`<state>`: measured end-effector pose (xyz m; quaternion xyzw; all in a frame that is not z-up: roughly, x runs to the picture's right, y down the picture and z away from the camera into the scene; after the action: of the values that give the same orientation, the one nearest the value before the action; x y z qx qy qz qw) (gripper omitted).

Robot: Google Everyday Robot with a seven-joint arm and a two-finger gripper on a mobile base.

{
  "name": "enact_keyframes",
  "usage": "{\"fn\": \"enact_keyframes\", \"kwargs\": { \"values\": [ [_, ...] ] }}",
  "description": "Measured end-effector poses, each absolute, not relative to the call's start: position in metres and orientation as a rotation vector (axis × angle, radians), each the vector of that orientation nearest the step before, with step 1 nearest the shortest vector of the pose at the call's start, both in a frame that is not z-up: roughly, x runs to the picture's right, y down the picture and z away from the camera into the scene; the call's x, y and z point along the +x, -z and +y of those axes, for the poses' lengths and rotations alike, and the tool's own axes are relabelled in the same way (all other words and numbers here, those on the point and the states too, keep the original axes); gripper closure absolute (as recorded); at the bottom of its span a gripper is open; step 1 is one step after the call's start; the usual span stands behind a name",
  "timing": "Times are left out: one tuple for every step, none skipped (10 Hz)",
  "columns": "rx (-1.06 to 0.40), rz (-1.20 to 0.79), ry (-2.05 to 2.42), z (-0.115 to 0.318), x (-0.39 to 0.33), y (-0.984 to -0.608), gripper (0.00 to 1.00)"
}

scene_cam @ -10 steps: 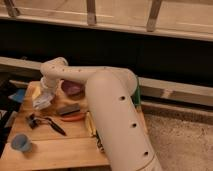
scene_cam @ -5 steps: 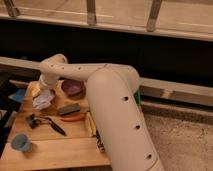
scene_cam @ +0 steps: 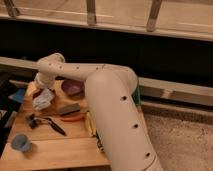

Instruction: Wipe table surface with towel

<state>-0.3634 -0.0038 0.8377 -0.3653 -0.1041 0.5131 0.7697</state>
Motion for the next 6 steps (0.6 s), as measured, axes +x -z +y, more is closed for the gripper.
{"fn": "enact_keyframes", "kwargs": {
  "values": [
    [-0.804, -0.232, -1.1, -0.001, -0.372, -0.838, 0.2],
    [-0.815, -0.234, -1.087, 0.002, -0.381, -0.838, 0.2],
    [-0.82, -0.229, -1.08, 0.004, -0.383, -0.84, 0.2],
    [-0.823, -0.22, -1.08, 0.006, -0.383, -0.844, 0.2],
    [-0.828, -0.209, -1.076, 0.01, -0.383, -0.847, 0.2],
    [-0.834, -0.196, -1.073, 0.014, -0.385, -0.85, 0.2]
  ]
}}
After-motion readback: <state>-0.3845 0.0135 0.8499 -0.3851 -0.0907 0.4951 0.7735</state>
